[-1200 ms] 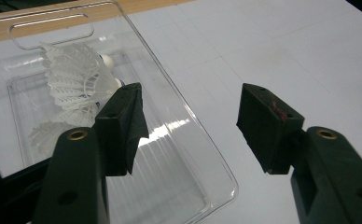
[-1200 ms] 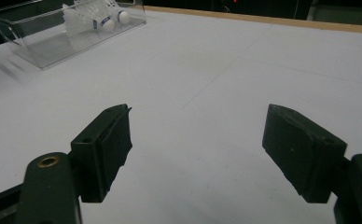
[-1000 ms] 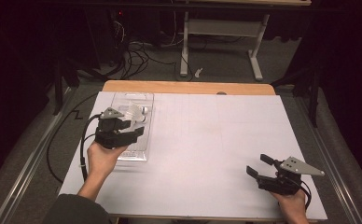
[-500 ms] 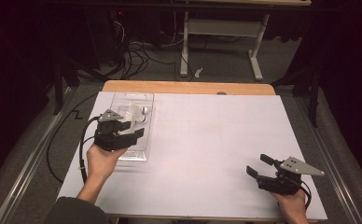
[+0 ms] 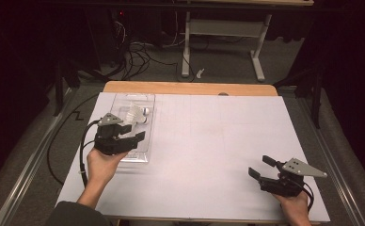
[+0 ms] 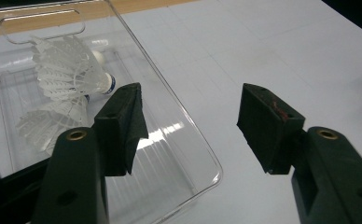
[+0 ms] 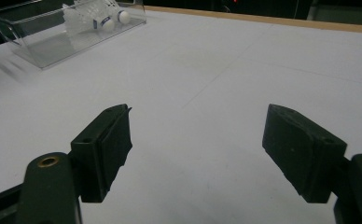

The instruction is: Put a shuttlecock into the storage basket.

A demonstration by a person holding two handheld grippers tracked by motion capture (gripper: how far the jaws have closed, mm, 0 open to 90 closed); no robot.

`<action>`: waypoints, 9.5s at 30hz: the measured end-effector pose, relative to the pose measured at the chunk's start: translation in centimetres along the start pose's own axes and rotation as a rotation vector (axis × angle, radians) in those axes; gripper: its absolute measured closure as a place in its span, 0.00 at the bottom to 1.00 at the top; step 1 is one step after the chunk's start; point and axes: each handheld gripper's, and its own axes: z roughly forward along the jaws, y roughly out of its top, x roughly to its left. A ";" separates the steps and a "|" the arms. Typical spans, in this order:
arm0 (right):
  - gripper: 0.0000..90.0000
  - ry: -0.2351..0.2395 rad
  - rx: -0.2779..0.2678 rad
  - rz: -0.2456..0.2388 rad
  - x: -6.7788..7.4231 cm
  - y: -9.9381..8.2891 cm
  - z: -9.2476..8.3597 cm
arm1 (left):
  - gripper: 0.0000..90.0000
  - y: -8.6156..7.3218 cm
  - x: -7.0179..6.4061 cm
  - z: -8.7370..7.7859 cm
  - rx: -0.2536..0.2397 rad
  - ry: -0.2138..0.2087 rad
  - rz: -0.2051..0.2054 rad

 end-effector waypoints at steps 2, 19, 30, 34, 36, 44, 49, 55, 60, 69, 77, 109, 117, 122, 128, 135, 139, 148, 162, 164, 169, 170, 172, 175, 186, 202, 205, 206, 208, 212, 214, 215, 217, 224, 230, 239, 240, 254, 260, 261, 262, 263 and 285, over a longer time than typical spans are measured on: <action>0.27 0.000 0.000 0.000 0.0 0.0 0.0 | 0.46 -0.1 0.0 0.0 0.000 -0.002 -0.003; 0.27 0.000 0.001 0.001 0.0 0.0 0.0 | 0.46 -0.9 0.3 -0.7 -0.017 0.000 -0.020; 0.27 0.000 0.001 0.001 0.0 0.0 0.0 | 0.46 -1.5 0.3 -0.8 -0.020 0.000 -0.027; 0.27 0.001 0.001 0.000 0.0 0.0 0.0 | 0.46 -1.7 0.4 -0.9 -0.023 0.001 -0.033; 0.27 0.000 0.001 0.000 0.0 0.0 0.0 | 0.46 -1.8 0.4 -1.0 -0.023 0.001 -0.033; 0.27 0.000 0.001 0.000 0.0 0.0 0.0 | 0.46 -2.2 0.4 -1.1 -0.027 0.001 -0.037; 0.27 0.000 0.001 -0.001 0.0 0.0 0.0 | 0.46 -2.4 0.3 -1.3 -0.032 0.000 -0.035; 0.27 0.000 0.000 0.000 0.0 0.0 0.0 | 0.46 -2.6 0.2 -1.3 -0.037 0.000 -0.033; 0.27 0.000 0.000 0.001 0.0 0.0 0.0 | 0.46 -2.9 0.2 -1.3 -0.045 -0.001 -0.035; 0.27 0.000 0.000 0.002 0.1 0.0 0.0 | 0.46 -3.2 -0.1 -1.6 -0.057 -0.001 -0.028; 0.27 0.000 0.000 0.002 0.1 0.0 0.0 | 0.46 -3.8 -0.1 -1.5 -0.062 -0.004 -0.037; 0.27 0.000 0.001 0.000 0.0 0.0 0.0 | 0.46 -5.0 -0.6 -1.0 -0.071 -0.019 -0.034; 0.27 0.001 0.001 0.000 0.1 0.0 0.0 | 0.46 -5.4 -0.7 -0.8 -0.072 -0.022 -0.038; 0.27 0.001 0.001 0.000 0.0 0.0 0.0 | 0.46 -5.5 -0.7 -0.8 -0.072 -0.022 -0.036; 0.27 0.001 0.002 0.000 0.0 0.0 0.0 | 0.46 -5.8 -0.7 -0.7 -0.070 -0.020 -0.035; 0.27 0.001 0.001 -0.001 0.1 0.0 0.0 | 0.46 -6.1 -0.7 -0.7 -0.073 -0.018 -0.032; 0.27 0.001 0.002 -0.001 0.0 0.0 0.0 | 0.46 -6.2 -0.8 -0.7 -0.074 -0.018 -0.029; 0.27 0.001 0.002 -0.001 0.1 0.0 0.0 | 0.46 -6.4 -0.8 -0.7 -0.080 -0.018 -0.030; 0.27 0.001 0.002 -0.001 0.1 0.0 0.0 | 0.46 -6.8 -0.7 -0.5 -0.081 -0.017 -0.033; 0.27 0.001 0.002 -0.001 0.1 0.0 0.0 | 0.46 -6.9 -0.7 -0.5 -0.082 -0.017 -0.035; 0.27 0.001 0.002 0.000 0.1 0.0 0.0 | 0.46 -7.0 -0.6 -0.5 -0.081 -0.015 -0.032; 0.27 0.001 0.002 -0.001 0.1 0.0 0.0 | 0.46 -7.1 -0.6 -0.5 -0.083 -0.014 -0.033; 0.27 0.001 0.002 -0.001 0.1 0.0 0.0 | 0.46 -7.1 -0.6 -0.5 -0.088 -0.014 -0.034; 0.27 0.002 0.002 -0.001 0.1 0.0 0.0 | 0.46 -7.2 -0.6 -0.6 -0.092 -0.013 -0.034; 0.27 0.001 0.002 0.000 0.1 0.0 0.0 | 0.45 -7.5 -0.4 -0.4 -0.098 -0.011 -0.037; 0.27 0.001 0.003 0.000 0.1 0.0 0.0 | 0.44 -7.9 -0.3 -0.2 -0.115 -0.004 -0.033; 0.27 0.001 0.003 0.000 0.1 0.0 0.0 | 0.44 -8.0 -0.3 -0.2 -0.116 -0.003 -0.035; 0.27 0.001 0.003 -0.001 0.1 0.0 0.0 | 0.44 -8.1 -0.3 -0.2 -0.118 -0.003 -0.036; 0.27 0.001 0.003 0.000 0.1 0.0 0.0 | 0.44 -8.2 -0.3 -0.1 -0.118 -0.002 -0.036; 0.27 0.002 0.003 0.000 0.1 0.0 0.0 | 0.44 -8.3 -0.2 -0.1 -0.121 0.000 -0.037; 0.27 0.002 0.003 -0.001 0.1 0.0 0.0 | 0.44 -8.4 -0.2 -0.1 -0.123 0.000 -0.037; 0.27 0.002 0.004 0.000 0.1 0.0 0.0 | 0.44 -8.4 -0.2 -0.1 -0.123 0.000 -0.036; 0.27 0.002 0.003 -0.001 0.1 0.0 0.0 | 0.44 -8.4 -0.2 -0.1 -0.125 0.002 -0.032; 0.27 0.002 0.003 -0.001 0.1 0.0 0.0 | 0.44 -8.6 -0.3 -0.1 -0.135 0.001 -0.031; 0.27 0.002 0.004 -0.001 0.1 0.0 0.0 | 0.44 -8.9 -0.5 -0.1 -0.137 -0.005 -0.031; 0.27 0.003 0.003 -0.003 0.1 0.0 0.0 | 0.43 -9.3 -0.5 -0.3 -0.149 -0.005 -0.031; 0.27 0.003 0.003 -0.001 0.1 0.0 0.0 | 0.43 -9.4 -0.5 -0.3 -0.151 -0.006 -0.031; 0.27 0.003 0.003 -0.004 0.1 0.0 0.0 | 0.43 -9.8 -0.6 -0.3 -0.152 -0.010 -0.031; 0.27 0.004 0.003 -0.003 0.1 0.0 0.0 | 0.42 -9.9 -0.5 -0.1 -0.148 -0.012 -0.033; 0.27 0.004 0.003 -0.003 0.1 0.0 0.0 | 0.42 -10.0 -0.5 -0.1 -0.146 -0.011 -0.032; 0.27 0.003 0.003 -0.003 0.1 0.0 0.0 | 0.42 -10.0 -0.5 -0.1 -0.145 -0.012 -0.033; 0.27 0.003 0.003 -0.003 0.1 0.0 0.0 | 0.42 -10.1 -0.5 0.0 -0.144 -0.012 -0.033; 0.27 0.005 0.007 -0.004 0.1 0.0 0.0 | 0.42 -10.7 -0.4 0.2 -0.133 -0.012 -0.038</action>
